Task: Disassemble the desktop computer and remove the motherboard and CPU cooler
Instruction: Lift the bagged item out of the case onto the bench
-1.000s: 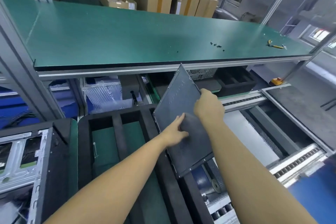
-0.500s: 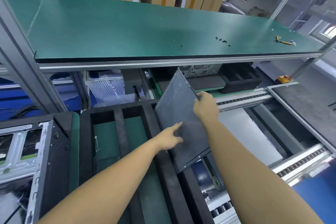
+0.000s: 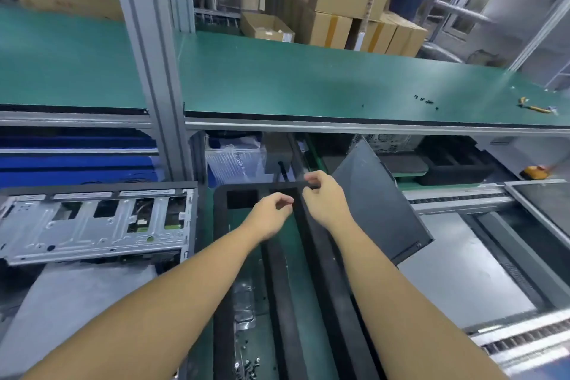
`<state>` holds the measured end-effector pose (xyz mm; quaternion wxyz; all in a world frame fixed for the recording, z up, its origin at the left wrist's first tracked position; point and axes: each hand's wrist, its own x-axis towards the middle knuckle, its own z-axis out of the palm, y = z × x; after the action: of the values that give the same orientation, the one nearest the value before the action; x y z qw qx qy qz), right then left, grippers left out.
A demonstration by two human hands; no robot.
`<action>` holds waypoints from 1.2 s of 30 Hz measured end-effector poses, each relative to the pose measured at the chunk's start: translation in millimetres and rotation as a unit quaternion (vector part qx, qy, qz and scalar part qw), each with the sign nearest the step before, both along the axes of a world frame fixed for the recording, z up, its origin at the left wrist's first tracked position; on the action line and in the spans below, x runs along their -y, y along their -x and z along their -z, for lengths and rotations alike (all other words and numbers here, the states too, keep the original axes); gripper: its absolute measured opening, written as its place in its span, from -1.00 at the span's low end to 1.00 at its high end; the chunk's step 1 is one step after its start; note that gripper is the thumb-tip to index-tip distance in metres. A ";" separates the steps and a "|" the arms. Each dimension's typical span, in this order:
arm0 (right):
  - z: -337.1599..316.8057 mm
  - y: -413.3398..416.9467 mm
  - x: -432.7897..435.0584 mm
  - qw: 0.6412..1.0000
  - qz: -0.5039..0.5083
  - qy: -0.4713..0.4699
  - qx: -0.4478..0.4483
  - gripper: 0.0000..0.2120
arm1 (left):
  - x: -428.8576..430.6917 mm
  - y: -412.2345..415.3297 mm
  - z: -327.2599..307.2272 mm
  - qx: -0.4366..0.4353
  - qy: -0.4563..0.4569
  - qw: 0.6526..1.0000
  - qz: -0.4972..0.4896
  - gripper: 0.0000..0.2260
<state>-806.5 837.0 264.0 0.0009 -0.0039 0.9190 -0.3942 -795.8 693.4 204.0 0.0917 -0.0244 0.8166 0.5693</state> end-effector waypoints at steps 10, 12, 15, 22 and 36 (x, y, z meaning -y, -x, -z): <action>12.1 -121.8 174.3 0.985 -0.030 0.167 0.033 -0.76 | 195.2 -132.2 -15.2 -0.018 -0.027 0.999 -0.038 -0.89; 17.9 -144.1 209.6 0.983 -0.045 0.176 0.039 -0.74 | 231.3 -158.5 -9.9 -0.014 -0.005 0.999 -0.050 -0.89; 28.5 -173.8 251.3 0.979 -0.071 0.177 0.068 -0.73 | 276.4 -195.3 -4.9 -0.006 0.048 0.997 -0.061 -0.85; 56.8 -213.3 296.0 0.981 -0.099 0.113 0.120 -0.83 | 333.7 -243.4 12.9 -0.071 0.266 0.960 -0.039 -0.82; 108.5 -213.4 325.2 0.903 -0.271 -0.292 0.161 0.11 | 335.2 -249.9 56.6 -0.051 0.545 0.833 -0.079 -0.42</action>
<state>-593.1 511.8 155.5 0.2569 -0.1887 0.9437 -0.0884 -545.9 358.2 147.4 -0.0234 -0.1056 0.9934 0.0379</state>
